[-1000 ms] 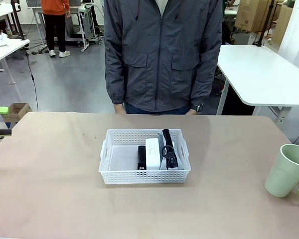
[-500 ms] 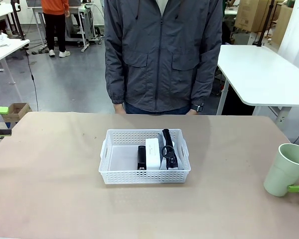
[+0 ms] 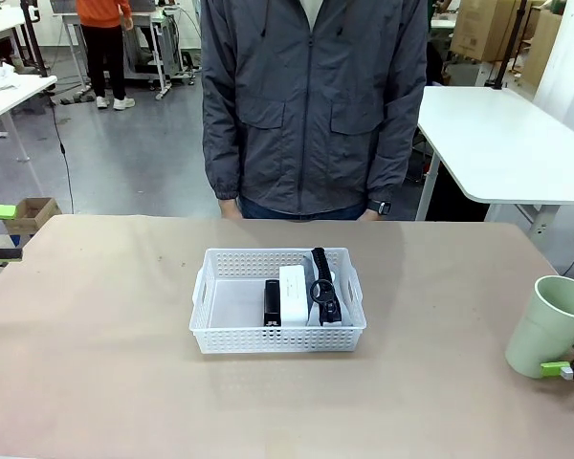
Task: Efficiently arrange items inside the basket to fit them all.
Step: Pick up the Reusable plastic cup and place it inside the Organizing basket.
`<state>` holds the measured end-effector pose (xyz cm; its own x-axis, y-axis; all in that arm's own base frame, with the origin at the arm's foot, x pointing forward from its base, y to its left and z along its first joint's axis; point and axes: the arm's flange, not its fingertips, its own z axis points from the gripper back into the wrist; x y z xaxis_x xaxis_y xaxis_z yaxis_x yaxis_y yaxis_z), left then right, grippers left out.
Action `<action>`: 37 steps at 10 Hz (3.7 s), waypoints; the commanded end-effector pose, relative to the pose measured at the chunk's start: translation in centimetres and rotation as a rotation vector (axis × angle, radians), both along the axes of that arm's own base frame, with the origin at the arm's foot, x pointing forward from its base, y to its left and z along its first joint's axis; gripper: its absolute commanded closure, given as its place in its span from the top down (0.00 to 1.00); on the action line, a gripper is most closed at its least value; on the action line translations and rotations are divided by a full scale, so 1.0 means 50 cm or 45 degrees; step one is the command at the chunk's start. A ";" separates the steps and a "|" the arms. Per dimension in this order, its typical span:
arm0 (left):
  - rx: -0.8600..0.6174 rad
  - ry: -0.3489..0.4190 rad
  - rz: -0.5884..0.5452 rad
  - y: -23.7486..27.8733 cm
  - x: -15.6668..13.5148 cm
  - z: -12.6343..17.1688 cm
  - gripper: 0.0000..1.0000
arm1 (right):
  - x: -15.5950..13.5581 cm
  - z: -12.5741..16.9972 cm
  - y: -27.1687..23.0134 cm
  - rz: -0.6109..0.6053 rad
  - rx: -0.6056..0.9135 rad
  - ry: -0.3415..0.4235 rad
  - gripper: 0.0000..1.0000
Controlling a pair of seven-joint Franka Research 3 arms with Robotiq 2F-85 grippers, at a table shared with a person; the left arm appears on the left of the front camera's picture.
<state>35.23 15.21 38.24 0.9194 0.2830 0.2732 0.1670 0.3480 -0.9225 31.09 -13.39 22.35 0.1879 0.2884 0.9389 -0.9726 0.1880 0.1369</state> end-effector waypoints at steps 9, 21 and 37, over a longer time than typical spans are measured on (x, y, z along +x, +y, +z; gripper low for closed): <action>0.003 0.019 0.001 -0.005 -0.005 0.005 1.00 | -0.052 -0.078 0.000 -0.103 0.366 -0.013 1.00; 0.003 0.019 0.001 -0.005 -0.005 0.005 1.00 | -0.078 0.230 0.086 0.005 0.082 0.143 0.00; 0.003 0.019 0.001 -0.005 -0.005 0.005 1.00 | 0.096 0.487 0.385 -0.385 -0.313 0.881 0.85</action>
